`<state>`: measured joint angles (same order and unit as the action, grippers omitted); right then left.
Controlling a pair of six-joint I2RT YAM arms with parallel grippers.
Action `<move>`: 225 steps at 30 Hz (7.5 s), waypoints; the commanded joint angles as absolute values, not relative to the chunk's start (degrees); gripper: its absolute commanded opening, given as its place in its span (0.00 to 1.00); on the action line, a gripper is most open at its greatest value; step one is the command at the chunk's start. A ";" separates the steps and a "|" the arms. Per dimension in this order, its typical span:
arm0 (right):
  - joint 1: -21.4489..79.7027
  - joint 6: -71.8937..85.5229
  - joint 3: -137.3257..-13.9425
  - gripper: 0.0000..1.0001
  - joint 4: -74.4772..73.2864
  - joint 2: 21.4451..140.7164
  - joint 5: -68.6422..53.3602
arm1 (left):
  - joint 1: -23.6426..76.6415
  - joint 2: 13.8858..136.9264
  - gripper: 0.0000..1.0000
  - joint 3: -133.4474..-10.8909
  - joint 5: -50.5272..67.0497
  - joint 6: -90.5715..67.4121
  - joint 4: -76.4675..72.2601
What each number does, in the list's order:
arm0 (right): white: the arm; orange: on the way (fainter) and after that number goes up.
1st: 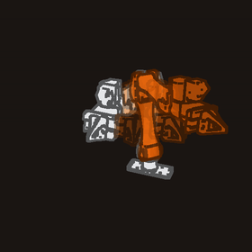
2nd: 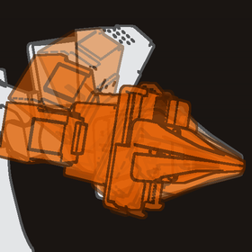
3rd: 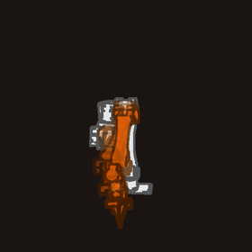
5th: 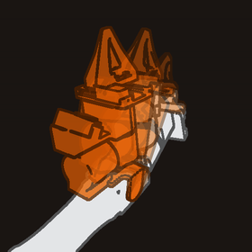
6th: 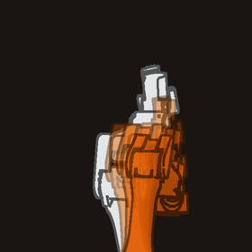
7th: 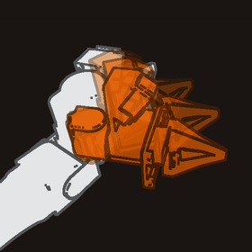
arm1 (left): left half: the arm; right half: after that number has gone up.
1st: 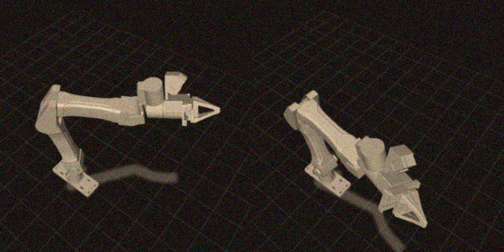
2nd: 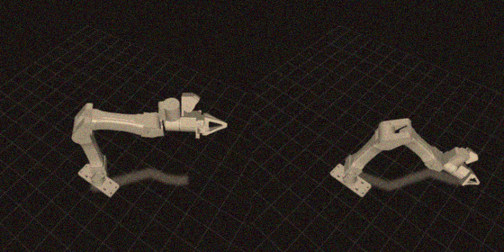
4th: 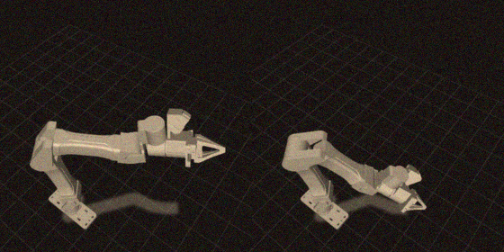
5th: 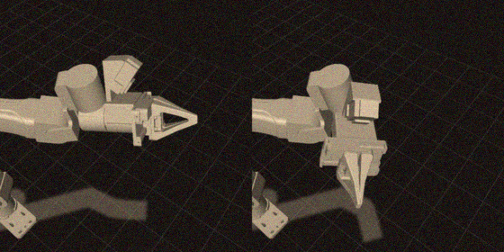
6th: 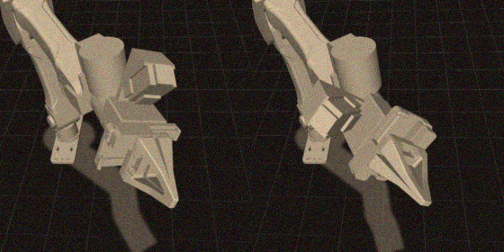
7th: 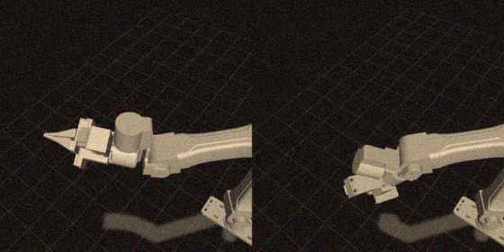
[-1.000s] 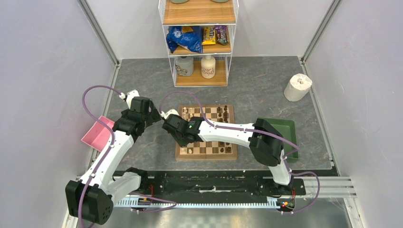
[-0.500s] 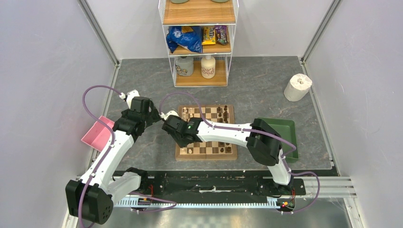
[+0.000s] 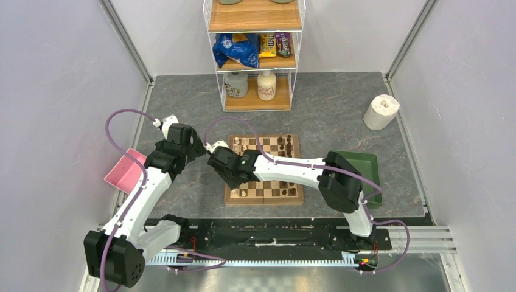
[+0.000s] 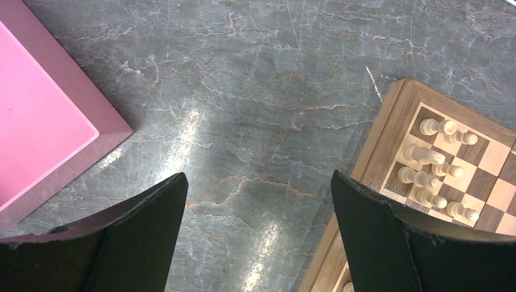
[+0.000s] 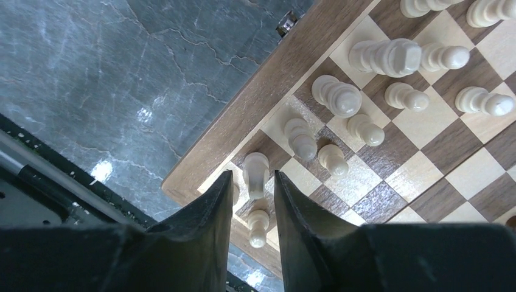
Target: Set up the chess pieces on the board
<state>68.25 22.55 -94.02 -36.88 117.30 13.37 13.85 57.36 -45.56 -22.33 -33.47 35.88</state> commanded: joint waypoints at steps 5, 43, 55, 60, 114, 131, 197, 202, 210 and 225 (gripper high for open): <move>68.11 20.55 -93.85 0.42 -35.27 104.78 16.59 | 13.54 55.76 0.95 -45.53 -23.89 -35.58 34.80; 48.60 25.40 -96.01 0.39 -36.82 117.78 6.19 | 13.45 58.63 0.95 -46.41 -23.08 -35.28 34.18; 48.30 24.08 -96.62 0.31 -36.90 118.48 6.97 | 13.45 58.88 0.95 -45.88 -23.09 -35.24 33.58; 48.27 23.95 -96.63 0.35 -36.89 118.24 7.40 | 13.45 59.22 0.95 -46.27 -23.07 -34.99 33.75; 47.94 22.16 -99.34 0.27 -38.31 120.58 5.18 | 13.45 59.50 0.95 -45.97 -22.86 -35.07 33.56; 49.53 22.72 -93.87 0.17 -37.18 111.51 7.83 | 13.45 59.54 0.95 -45.97 -22.88 -35.09 33.40; 64.78 27.06 -85.01 0.22 -32.30 112.37 8.97 | 13.36 58.67 0.95 -45.09 -22.71 -35.24 33.56; 64.78 26.89 -84.92 0.30 -32.26 111.73 8.97 | 13.36 58.75 0.95 -45.10 -22.65 -35.25 33.57; 64.78 26.20 -84.40 0.39 -32.26 107.77 10.47 | 13.40 58.45 0.95 -45.23 -22.66 -35.29 33.57; 53.46 27.92 -73.77 0.86 -33.57 85.54 29.99 | 13.36 59.95 0.95 -46.49 -21.32 -36.51 33.79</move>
